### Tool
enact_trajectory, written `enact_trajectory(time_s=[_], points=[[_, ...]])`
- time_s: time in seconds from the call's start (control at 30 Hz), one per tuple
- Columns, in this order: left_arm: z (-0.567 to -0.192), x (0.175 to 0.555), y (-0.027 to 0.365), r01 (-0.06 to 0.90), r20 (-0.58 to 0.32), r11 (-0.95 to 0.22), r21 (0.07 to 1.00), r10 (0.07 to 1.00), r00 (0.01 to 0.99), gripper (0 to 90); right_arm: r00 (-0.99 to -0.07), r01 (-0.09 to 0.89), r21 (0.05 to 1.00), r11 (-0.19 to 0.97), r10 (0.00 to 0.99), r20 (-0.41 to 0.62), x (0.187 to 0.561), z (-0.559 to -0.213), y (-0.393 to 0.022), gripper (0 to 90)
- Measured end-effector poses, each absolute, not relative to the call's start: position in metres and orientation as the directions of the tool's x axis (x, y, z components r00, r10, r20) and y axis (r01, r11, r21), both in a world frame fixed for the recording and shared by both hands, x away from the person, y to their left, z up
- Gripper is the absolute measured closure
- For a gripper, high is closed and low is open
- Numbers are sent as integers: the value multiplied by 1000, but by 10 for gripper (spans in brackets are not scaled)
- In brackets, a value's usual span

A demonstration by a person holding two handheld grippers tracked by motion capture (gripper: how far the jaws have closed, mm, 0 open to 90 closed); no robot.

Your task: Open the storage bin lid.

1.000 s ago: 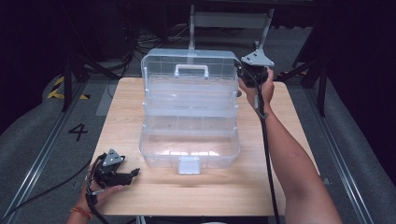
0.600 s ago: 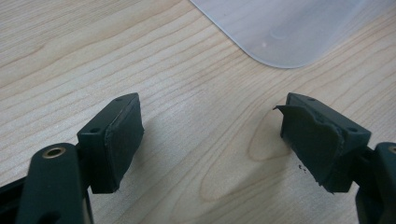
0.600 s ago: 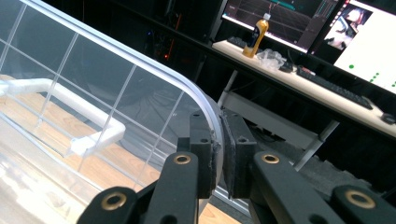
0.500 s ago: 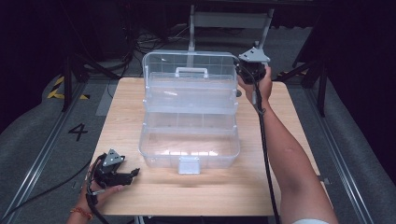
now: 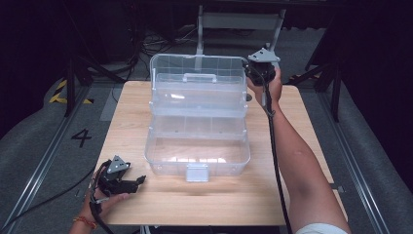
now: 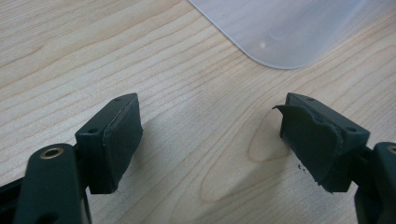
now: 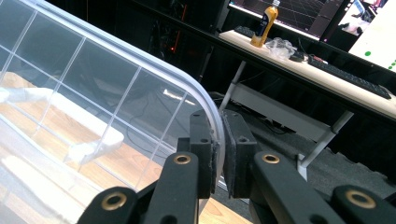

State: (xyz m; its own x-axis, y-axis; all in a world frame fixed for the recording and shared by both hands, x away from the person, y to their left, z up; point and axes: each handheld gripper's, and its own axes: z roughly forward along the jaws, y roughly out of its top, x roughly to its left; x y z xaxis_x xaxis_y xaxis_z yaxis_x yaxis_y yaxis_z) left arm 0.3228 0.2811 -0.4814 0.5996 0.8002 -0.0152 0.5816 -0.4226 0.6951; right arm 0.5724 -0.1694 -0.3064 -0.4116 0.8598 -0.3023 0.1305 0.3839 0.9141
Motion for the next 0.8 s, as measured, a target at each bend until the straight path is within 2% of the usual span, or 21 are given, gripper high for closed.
enact_trajectory(time_s=[0.8], points=[[-481,323,281,584,-14,-422,694,803,596,215,-452,213,891,400,849,-273,600,-314,-169,834]])
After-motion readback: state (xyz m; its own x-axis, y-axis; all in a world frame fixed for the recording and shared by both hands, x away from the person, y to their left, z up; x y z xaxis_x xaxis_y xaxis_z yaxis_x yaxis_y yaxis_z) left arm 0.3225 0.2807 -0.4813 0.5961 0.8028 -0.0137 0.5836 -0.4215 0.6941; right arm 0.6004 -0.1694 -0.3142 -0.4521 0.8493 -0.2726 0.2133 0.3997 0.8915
